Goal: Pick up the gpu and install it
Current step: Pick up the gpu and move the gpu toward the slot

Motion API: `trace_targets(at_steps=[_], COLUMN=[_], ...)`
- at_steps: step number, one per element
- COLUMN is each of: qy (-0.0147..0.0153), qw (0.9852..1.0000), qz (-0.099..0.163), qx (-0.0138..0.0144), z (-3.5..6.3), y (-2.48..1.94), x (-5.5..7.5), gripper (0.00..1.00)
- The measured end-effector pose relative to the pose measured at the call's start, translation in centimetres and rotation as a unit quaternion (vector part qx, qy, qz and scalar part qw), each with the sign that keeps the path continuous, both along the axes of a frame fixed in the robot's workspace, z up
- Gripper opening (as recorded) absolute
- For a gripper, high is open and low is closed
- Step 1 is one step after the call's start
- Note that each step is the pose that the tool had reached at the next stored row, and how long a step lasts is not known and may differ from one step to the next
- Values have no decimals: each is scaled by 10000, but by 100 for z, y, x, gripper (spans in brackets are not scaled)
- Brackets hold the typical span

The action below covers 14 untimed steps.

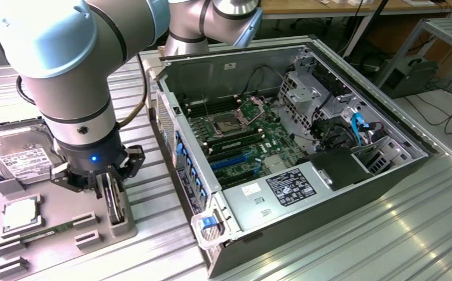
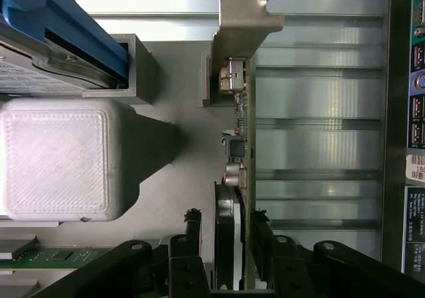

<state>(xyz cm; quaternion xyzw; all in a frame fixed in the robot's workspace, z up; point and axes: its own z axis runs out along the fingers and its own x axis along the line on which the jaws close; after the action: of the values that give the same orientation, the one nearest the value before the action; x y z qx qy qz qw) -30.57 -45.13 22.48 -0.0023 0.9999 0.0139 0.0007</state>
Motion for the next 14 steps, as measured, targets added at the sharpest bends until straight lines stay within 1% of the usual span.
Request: trace_targets(at_steps=[1, 3, 4, 9, 10, 14], qy=[0, 0, 0, 0, 0, 0], qw=[10000, 10000, 10000, 10000, 10000, 10000], qz=[0, 0, 0, 0, 0, 0], qx=[0, 0, 0, 0, 0, 0], z=[0, 0, 0, 0, 0, 0], y=[0, 0, 0, 0, 0, 0], x=[0, 0, 0, 0, 0, 0], gripper=[41, 41, 34, 32, 28, 28])
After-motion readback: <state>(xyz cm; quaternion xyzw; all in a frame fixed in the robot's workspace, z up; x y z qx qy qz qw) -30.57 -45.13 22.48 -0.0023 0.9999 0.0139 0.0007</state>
